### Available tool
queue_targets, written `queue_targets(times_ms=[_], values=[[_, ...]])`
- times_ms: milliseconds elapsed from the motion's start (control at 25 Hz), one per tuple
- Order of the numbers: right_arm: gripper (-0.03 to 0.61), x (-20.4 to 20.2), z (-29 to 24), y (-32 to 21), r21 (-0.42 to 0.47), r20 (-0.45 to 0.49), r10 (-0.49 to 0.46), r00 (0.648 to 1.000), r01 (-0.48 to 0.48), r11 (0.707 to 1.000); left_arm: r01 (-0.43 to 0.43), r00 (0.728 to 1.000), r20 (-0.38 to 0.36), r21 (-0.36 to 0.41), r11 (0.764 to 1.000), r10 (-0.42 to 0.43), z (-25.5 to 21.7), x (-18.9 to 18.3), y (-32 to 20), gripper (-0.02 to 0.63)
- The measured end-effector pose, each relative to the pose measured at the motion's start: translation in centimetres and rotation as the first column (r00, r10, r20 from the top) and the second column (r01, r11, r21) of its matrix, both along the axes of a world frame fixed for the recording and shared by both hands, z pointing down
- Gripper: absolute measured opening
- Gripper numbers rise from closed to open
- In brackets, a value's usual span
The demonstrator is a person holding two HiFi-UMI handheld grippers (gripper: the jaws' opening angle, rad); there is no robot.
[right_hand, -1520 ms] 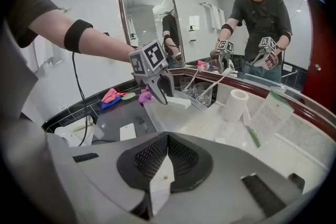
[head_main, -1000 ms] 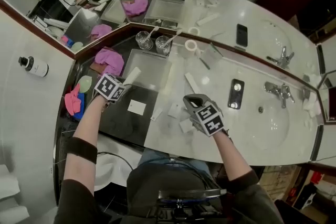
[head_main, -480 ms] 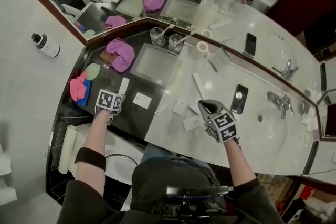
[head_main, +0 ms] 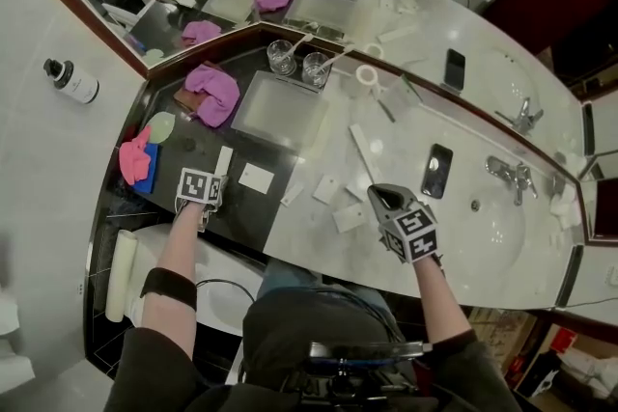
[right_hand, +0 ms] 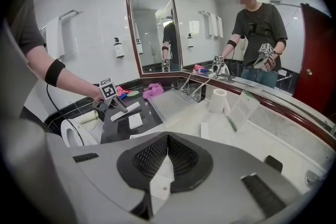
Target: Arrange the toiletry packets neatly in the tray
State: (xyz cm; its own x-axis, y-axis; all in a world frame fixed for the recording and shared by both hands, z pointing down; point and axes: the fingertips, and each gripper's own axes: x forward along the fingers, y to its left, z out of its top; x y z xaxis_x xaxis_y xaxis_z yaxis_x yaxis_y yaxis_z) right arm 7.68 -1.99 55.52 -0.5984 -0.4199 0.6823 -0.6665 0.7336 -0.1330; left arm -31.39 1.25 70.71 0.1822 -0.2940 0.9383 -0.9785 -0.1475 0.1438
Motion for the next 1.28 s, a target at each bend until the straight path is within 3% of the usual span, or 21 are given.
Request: queue_targets(times_ms=[80,160,320,440,640,960,1120,1280], values=[[0.017,0.1,0.3,0.3,-0.007,-0.003,0.005,1.000,-0.005,1.000,0.008,1.000,0.006,0.022,1.000,-0.008,0.0,-0.1,-0.2,0.237],[0.017,0.1,0.6,0.5,-0.012,-0.004,0.008,1.000,-0.008,1.000,0.015,1.000,0.017,0.057,0.998,-0.016,-0.4,-0.4,-0.6,0.275],[0.017,-0.1,0.6,0.5,-0.011,0.002,0.011,1.000,-0.011,1.000,0.012,0.999,0.039,0.159,0.987,-0.018,-2.7,-0.6,-1.6,0.276],[0.017,-0.1,0.2,0.1,0.002,0.017,0.014,1.000,-0.014,1.000,-0.018,1.000,-0.007,0.272,0.962,0.020,-5.4,0.9,-2.5,0.276],[0.017,0.3,-1.0,-0.9,0.033,0.055,0.022,0.998,-0.024,0.999,-0.079,0.994,-0.035,0.444,0.893,0.105,-12.3,4.8,-2.8,0.274],[0.017,2.4,-5.0,-2.2,0.119,0.140,0.052,0.989,-0.069,0.991,-0.151,0.980,0.009,0.681,0.716,0.198,-23.9,12.1,-2.0,0.040],[0.017,3.7,-7.0,-2.6,0.157,0.187,0.070,0.980,-0.100,0.983,-0.118,0.981,-0.018,0.739,0.664,0.195,-27.8,14.7,-1.3,0.002],[0.017,5.2,-8.6,-2.3,0.183,0.218,0.092,0.972,-0.133,0.974,-0.089,0.981,-0.044,0.769,0.633,0.191,-30.0,16.7,-0.3,0.002]])
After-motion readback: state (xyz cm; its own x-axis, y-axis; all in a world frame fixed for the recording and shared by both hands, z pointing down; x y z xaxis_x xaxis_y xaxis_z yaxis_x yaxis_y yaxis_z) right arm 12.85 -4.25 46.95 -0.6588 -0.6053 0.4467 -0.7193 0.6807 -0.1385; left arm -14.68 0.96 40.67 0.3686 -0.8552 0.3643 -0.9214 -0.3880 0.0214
